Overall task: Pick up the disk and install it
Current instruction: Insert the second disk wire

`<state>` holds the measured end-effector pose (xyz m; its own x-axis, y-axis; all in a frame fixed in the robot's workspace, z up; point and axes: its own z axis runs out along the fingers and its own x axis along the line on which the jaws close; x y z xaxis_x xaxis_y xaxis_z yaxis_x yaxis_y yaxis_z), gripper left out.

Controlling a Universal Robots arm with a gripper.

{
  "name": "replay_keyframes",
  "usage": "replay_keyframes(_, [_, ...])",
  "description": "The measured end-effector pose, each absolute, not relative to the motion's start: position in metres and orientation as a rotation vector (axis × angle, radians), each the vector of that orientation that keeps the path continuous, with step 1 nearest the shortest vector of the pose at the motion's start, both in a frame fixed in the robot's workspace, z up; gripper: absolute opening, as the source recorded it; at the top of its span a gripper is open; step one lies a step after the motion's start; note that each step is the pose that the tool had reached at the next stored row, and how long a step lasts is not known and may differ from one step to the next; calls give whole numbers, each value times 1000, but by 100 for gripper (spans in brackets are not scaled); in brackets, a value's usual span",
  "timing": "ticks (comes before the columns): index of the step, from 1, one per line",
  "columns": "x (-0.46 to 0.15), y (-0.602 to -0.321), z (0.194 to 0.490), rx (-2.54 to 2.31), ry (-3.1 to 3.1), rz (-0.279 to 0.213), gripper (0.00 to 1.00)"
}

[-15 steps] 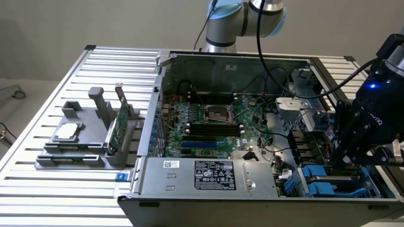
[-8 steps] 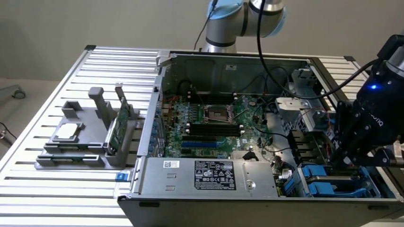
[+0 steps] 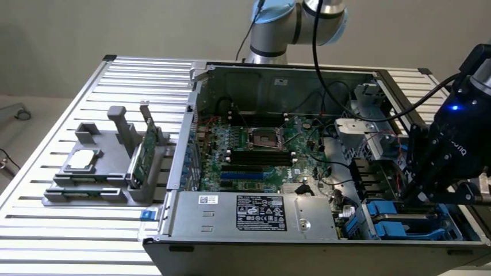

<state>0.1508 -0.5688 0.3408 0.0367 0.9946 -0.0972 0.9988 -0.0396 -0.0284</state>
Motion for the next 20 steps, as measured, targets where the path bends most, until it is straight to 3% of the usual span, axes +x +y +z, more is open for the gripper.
replay_keyframes(20, [152,-572,340,2240,2157,-114,16])
